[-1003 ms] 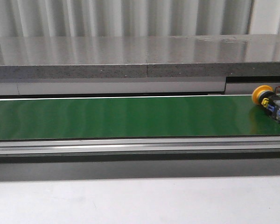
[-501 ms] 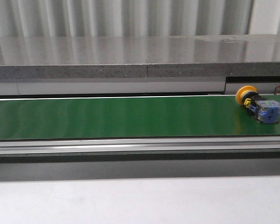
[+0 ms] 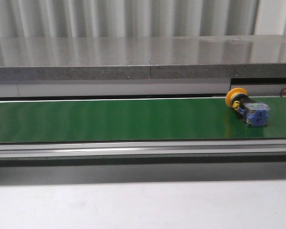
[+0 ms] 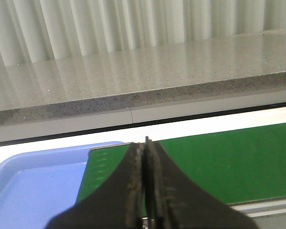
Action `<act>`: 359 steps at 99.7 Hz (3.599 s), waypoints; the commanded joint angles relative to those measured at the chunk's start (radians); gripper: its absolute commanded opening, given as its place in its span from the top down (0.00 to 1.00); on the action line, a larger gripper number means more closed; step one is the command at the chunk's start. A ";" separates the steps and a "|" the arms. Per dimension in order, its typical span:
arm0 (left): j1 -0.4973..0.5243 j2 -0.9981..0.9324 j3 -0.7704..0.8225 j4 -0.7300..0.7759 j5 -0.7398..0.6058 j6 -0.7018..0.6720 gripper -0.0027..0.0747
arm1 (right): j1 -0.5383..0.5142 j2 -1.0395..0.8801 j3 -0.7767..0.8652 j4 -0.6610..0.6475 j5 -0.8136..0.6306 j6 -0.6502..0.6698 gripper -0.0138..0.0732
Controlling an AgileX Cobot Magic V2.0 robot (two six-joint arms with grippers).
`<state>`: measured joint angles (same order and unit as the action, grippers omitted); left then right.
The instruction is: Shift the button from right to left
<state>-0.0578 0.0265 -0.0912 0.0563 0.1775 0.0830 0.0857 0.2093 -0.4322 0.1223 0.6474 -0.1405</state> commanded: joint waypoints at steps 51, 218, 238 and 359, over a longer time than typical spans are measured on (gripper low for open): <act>0.002 0.458 -0.424 -0.032 0.239 -0.011 0.46 | -0.002 0.010 -0.024 0.011 -0.073 -0.012 0.92; -0.443 1.445 -1.140 -0.189 0.623 -0.331 0.17 | -0.002 0.010 -0.024 0.011 -0.073 -0.012 0.92; -0.544 1.592 -1.260 -0.197 0.684 -0.361 0.17 | -0.002 0.010 -0.024 0.011 -0.073 -0.012 0.92; -0.629 1.864 -1.484 -0.176 0.764 -0.491 0.69 | -0.002 0.010 -0.024 0.011 -0.073 -0.012 0.92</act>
<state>-0.6839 1.9399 -1.5367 -0.1115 0.9495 -0.3965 0.0857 0.2093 -0.4322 0.1238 0.6474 -0.1405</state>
